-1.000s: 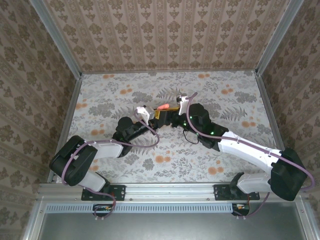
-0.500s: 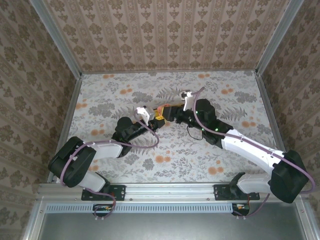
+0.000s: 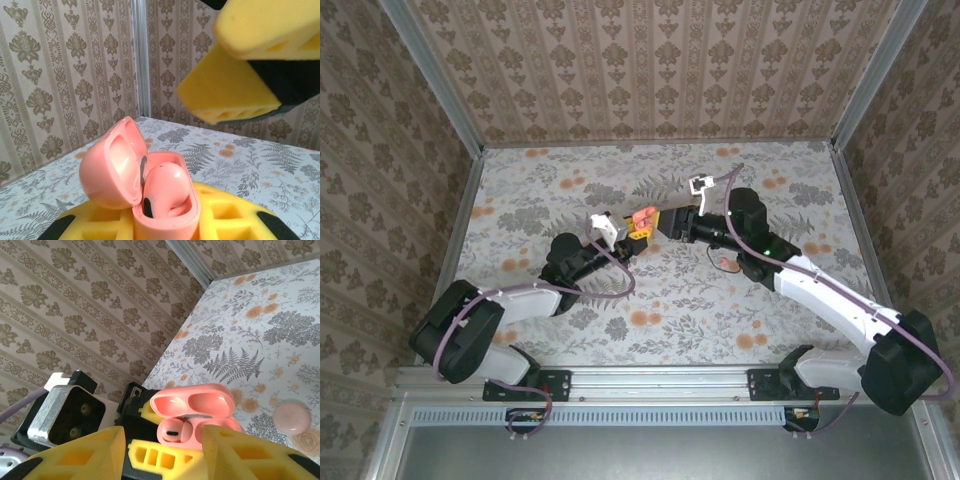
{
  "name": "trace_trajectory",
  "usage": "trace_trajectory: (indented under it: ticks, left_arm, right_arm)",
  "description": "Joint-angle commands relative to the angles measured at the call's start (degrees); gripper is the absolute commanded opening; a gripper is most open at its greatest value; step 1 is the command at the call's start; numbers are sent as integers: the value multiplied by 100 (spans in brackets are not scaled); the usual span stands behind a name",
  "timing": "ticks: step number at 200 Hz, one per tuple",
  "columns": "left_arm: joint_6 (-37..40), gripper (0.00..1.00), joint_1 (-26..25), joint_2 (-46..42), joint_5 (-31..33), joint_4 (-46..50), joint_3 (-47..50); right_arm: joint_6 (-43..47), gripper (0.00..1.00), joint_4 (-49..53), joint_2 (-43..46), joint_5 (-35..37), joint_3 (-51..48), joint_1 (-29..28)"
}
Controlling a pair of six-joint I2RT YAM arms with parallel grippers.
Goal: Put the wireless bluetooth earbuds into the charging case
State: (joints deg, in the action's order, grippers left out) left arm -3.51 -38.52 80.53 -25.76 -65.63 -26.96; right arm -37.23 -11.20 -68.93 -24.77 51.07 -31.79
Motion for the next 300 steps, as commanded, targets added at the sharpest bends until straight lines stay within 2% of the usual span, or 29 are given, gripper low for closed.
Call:
trace_trajectory:
  ticks: [1, 22, 63, 81, 99, 118, 130, 146, 179, 300]
  left_arm:
    - [333, 14, 46, -208, -130, 202, 59]
    - [483, 14, 52, -321, -187, 469, 46]
    - [699, 14, 55, -593, -321, 980, 41]
    - [733, 14, 55, -668, -331, 1043, 68]
    - [720, 14, 47, -697, -375, 1030, 91]
    - [711, 14, 47, -695, -394, 1036, 103]
    - [702, 14, 38, -705, -395, 1034, 104]
    - [713, 14, 38, -730, -395, 1043, 121]
    - [789, 14, 25, -785, -396, 1182, 108]
    - [1006, 14, -43, -995, -299, 1474, 112]
  right_arm:
    - [338, 45, 321, 415, -151, -23, 103]
    - [1013, 45, 564, 707, 86, -147, 112]
    - [2827, 40, 1165, 1061, -99, -138, 112]
    - [3792, 47, 1644, 1020, -222, 51, 112]
    - [4651, 49, 2052, 891, -267, 259, 112]
    - [6050, 47, 2218, 793, -792, 304, 112]
    - [6676, 43, 1971, 801, -976, 174, 103]
    - [6992, 43, 1645, 764, -958, 87, 103]
    - [7618, 41, 2006, 450, -1029, 384, 69]
    - [7743, 27, 1386, -598, -1195, 911, -196]
